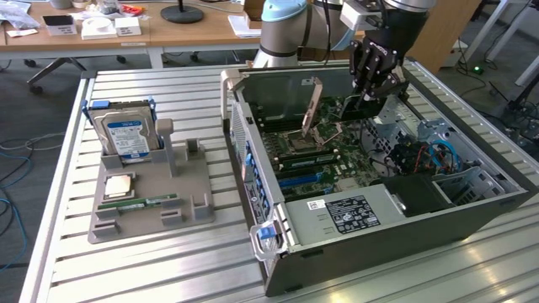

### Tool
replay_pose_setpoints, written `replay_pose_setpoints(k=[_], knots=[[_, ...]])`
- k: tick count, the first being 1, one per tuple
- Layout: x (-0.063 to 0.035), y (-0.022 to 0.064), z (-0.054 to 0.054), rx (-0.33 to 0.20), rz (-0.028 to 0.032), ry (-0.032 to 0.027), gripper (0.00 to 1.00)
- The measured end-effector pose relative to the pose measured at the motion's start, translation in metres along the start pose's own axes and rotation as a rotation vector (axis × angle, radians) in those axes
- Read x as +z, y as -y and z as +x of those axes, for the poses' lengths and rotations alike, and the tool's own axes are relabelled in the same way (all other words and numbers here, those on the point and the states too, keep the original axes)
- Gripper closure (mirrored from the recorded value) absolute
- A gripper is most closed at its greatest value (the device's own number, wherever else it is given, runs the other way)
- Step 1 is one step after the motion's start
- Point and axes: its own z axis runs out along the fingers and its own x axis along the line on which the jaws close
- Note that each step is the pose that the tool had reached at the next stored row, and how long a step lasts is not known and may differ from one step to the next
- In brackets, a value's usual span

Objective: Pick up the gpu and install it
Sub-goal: 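Insert the gpu into the slot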

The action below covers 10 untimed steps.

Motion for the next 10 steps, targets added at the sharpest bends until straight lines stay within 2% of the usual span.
replay_pose_setpoints(k=[10], knots=[[0.0026,0.0001,0.0000,0.000,0.0001,0.0001,0.74]])
